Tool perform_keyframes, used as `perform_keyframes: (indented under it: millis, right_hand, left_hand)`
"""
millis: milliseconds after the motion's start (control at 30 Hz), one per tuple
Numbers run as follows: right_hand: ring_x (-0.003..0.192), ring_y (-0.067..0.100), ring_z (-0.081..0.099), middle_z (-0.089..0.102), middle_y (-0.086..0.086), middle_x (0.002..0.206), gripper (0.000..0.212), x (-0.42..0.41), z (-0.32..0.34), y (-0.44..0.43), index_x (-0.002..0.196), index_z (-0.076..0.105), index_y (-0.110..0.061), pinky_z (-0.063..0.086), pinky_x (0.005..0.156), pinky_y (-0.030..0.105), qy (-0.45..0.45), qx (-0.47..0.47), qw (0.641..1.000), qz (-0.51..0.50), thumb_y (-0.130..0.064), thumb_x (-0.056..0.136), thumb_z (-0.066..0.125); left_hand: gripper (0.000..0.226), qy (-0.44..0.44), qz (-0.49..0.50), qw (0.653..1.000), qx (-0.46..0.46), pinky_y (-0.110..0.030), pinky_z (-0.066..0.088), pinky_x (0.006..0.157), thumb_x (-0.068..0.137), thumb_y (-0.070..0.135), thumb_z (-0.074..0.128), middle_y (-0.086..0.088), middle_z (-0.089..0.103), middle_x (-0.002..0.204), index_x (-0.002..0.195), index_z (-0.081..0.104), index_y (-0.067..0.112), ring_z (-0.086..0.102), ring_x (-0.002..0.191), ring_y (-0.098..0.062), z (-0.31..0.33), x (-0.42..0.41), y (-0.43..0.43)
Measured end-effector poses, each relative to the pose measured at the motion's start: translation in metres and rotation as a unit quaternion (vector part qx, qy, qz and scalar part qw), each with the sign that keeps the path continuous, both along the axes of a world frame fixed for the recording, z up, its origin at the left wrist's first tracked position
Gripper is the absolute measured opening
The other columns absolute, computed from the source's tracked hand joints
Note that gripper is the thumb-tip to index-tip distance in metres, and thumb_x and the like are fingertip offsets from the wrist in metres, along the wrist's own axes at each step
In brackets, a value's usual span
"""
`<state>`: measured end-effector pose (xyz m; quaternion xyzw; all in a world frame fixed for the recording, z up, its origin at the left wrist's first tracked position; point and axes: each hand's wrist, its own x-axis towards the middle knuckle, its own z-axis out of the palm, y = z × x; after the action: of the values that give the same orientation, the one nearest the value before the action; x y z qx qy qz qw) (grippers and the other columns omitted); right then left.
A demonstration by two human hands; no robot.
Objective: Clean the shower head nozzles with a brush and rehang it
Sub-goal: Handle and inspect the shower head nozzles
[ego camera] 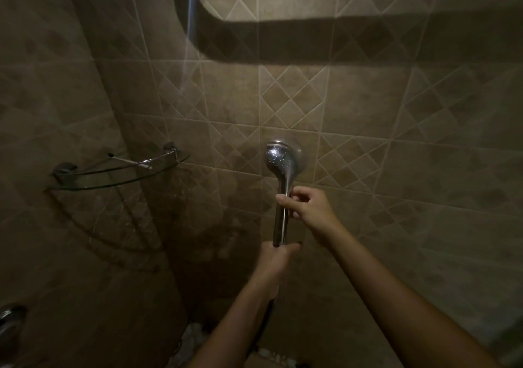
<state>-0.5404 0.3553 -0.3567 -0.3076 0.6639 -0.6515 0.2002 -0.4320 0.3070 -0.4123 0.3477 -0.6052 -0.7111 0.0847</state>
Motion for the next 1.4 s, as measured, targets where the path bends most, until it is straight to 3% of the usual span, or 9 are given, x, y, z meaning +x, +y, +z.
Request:
perform_keyframes:
  millis: [67, 167, 333, 467, 567, 800, 1000, 1200, 1400]
  right_hand:
    - [0.08, 0.019, 0.067, 0.064, 0.006, 0.075, 0.004, 0.001, 0.003, 0.004, 0.089, 0.068, -0.006, 0.059, 0.076, 0.029, -0.047, -0.012, 0.998, 0.041, -0.008, 0.093, 0.067]
    - [0.092, 0.021, 0.071, 0.073, 0.012, 0.095, 0.019, 0.0, 0.004, 0.006, 0.107, 0.067, 0.003, 0.058, 0.083, 0.03, -0.048, -0.011, 0.997, 0.055, -0.011, 0.094, 0.067]
    - [0.078, 0.025, 0.062, 0.062, 0.016, 0.084, 0.054, 0.002, 0.008, 0.005, 0.095, 0.066, 0.006, 0.058, 0.076, 0.038, 0.042, 0.014, 0.999, 0.001, -0.038, 0.072, 0.087]
    - [0.092, 0.027, 0.074, 0.071, 0.007, 0.081, 0.019, 0.001, 0.013, 0.01, 0.102, 0.067, -0.001, 0.061, 0.085, 0.039, -0.017, -0.002, 0.999, 0.032, -0.012, 0.088, 0.075]
    - [0.104, 0.028, 0.074, 0.074, 0.021, 0.111, 0.022, 0.002, 0.016, 0.011, 0.111, 0.064, 0.001, 0.059, 0.094, 0.043, -0.069, -0.034, 0.995, 0.057, -0.007, 0.091, 0.07]
    - [0.085, 0.02, 0.072, 0.07, 0.011, 0.089, 0.031, 0.009, 0.023, 0.01, 0.104, 0.067, 0.006, 0.062, 0.079, 0.032, 0.017, -0.008, 0.999, 0.026, -0.016, 0.085, 0.079]
    - [0.103, 0.028, 0.073, 0.074, 0.016, 0.11, 0.022, 0.011, 0.022, 0.008, 0.115, 0.062, 0.005, 0.059, 0.092, 0.04, -0.12, -0.043, 0.99, 0.054, -0.008, 0.098, 0.06]
    - [0.091, 0.016, 0.074, 0.073, 0.012, 0.102, 0.032, 0.013, 0.02, 0.009, 0.109, 0.067, -0.003, 0.058, 0.071, 0.023, 0.009, 0.022, 1.0, 0.01, -0.025, 0.088, 0.075]
    - [0.107, 0.026, 0.073, 0.074, 0.014, 0.116, 0.032, 0.014, 0.022, 0.005, 0.125, 0.056, -0.006, 0.059, 0.091, 0.038, -0.125, -0.036, 0.991, 0.04, -0.011, 0.095, 0.066]
  left_hand:
    - [0.026, 0.009, 0.004, 1.0, 0.013, -0.029, 0.048, 0.057, 0.088, 0.027, 0.069, -0.01, 0.073, 0.096, 0.109, 0.067, 0.012, 0.068, 0.079, -0.02, 0.0, 0.0, 0.0]
    - [0.022, 0.009, 0.01, 1.0, 0.016, -0.026, 0.047, 0.053, 0.09, 0.026, 0.067, -0.006, 0.072, 0.093, 0.109, 0.066, 0.013, 0.068, 0.073, -0.016, 0.002, 0.0, 0.0]
    - [0.019, -0.003, 0.007, 1.0, -0.003, -0.032, 0.049, 0.066, 0.088, 0.029, 0.069, -0.006, 0.067, 0.099, 0.102, 0.06, 0.019, 0.065, 0.084, -0.019, 0.006, -0.003, 0.005]
    - [0.021, 0.008, 0.008, 1.0, 0.011, -0.034, 0.055, 0.068, 0.089, 0.027, 0.068, -0.012, 0.074, 0.102, 0.106, 0.064, 0.015, 0.072, 0.088, -0.024, 0.008, -0.002, 0.003]
    - [0.032, 0.012, 0.017, 1.0, 0.016, -0.035, 0.057, 0.07, 0.089, 0.028, 0.068, -0.011, 0.072, 0.106, 0.117, 0.06, 0.014, 0.072, 0.093, -0.023, 0.009, -0.002, 0.004]
    - [0.035, 0.012, 0.027, 0.999, 0.011, -0.03, 0.052, 0.066, 0.091, 0.029, 0.067, -0.007, 0.066, 0.109, 0.121, 0.05, 0.018, 0.067, 0.089, -0.018, 0.009, 0.001, 0.005]
    - [0.027, 0.012, 0.031, 0.999, 0.003, -0.034, 0.057, 0.077, 0.09, 0.028, 0.067, -0.006, 0.069, 0.102, 0.113, 0.059, 0.016, 0.07, 0.092, -0.019, 0.005, -0.001, 0.0]
    - [0.015, 0.014, 0.022, 1.0, 0.0, -0.029, 0.05, 0.07, 0.094, 0.025, 0.063, -0.004, 0.064, 0.101, 0.095, 0.049, 0.026, 0.065, 0.09, -0.016, 0.009, 0.002, 0.0]
    - [0.026, 0.004, 0.029, 0.999, -0.032, -0.038, 0.056, 0.085, 0.09, 0.03, 0.066, -0.008, 0.068, 0.102, 0.111, 0.06, 0.016, 0.067, 0.093, -0.021, 0.009, 0.002, 0.002]
